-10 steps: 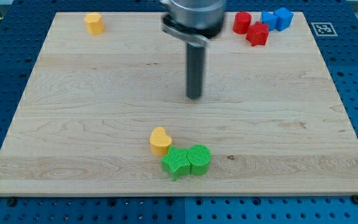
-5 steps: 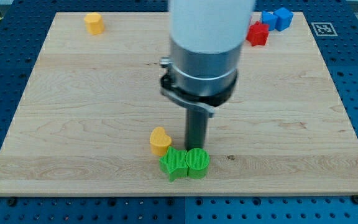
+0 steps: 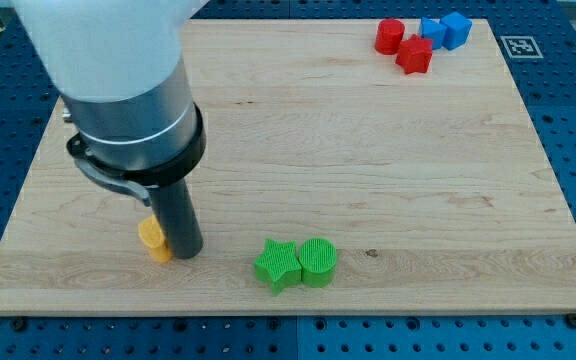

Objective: Place the yellow heart horizontal to the red blocks

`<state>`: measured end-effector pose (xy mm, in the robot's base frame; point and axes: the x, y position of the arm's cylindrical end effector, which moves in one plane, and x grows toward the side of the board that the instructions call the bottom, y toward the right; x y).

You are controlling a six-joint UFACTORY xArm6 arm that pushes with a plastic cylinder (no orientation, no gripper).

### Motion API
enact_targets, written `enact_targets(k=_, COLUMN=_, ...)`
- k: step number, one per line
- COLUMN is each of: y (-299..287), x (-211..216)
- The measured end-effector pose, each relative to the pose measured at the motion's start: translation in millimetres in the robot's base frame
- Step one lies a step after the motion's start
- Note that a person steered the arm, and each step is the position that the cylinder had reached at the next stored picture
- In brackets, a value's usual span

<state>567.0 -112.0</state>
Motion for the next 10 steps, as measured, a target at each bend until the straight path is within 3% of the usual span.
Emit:
enact_targets(k=5, y=-96, x=16)
enact_targets(k=8, y=-96, x=-29)
enact_targets(k=10, y=-46, x=-34)
